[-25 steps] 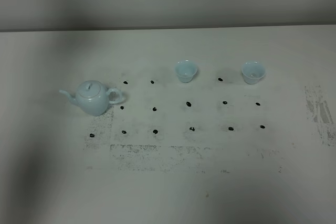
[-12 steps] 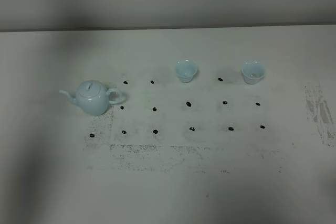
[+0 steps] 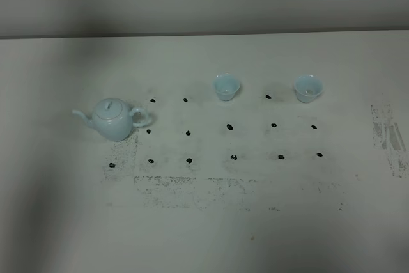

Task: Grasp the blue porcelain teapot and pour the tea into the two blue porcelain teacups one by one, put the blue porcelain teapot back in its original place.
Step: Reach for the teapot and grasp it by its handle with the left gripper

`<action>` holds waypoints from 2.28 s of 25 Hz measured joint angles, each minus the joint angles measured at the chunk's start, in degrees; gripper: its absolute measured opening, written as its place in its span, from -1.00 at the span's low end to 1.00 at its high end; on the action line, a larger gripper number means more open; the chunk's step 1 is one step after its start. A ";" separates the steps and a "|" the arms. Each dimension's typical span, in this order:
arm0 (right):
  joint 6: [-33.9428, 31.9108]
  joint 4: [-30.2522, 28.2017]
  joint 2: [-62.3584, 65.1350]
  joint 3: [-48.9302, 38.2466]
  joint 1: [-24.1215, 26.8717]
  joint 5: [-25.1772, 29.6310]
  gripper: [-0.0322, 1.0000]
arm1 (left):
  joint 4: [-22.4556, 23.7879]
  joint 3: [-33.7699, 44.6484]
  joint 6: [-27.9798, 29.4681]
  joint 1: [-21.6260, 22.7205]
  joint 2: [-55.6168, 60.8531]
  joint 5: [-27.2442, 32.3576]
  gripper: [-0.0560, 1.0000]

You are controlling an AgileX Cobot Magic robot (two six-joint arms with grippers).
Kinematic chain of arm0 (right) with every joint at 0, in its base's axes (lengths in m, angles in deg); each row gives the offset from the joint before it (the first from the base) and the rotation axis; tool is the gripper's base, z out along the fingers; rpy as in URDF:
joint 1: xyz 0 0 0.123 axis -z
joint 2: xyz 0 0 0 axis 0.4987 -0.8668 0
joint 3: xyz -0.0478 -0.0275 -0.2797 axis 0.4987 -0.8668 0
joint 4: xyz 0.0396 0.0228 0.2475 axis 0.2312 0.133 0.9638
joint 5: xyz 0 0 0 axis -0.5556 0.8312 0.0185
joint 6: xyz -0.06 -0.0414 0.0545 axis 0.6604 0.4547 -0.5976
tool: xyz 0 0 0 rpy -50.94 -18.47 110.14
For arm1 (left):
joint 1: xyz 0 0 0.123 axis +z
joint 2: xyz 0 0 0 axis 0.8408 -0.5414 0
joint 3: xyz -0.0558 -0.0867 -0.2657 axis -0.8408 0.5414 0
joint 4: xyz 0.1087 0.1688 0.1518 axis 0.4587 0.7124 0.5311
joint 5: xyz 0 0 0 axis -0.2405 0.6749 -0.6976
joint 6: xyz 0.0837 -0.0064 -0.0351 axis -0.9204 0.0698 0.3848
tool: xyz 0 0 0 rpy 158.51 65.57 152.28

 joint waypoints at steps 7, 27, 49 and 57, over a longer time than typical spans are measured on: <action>0.95 -0.05 6.79 -1.94 0.00 1.61 0.16 | 0.00 0.00 0.00 0.00 0.00 0.00 0.36; 1.31 -0.05 7.10 -2.09 0.00 2.13 0.02 | 0.00 0.00 -1.14 0.00 0.00 0.62 0.36; 0.87 1.44 7.10 -2.09 8.94 2.13 -0.22 | -1.00 0.00 -3.09 0.00 0.00 -0.06 0.36; 0.87 1.50 7.10 -2.24 9.48 2.13 -0.31 | -1.05 0.00 -3.09 0.00 0.00 -0.38 0.36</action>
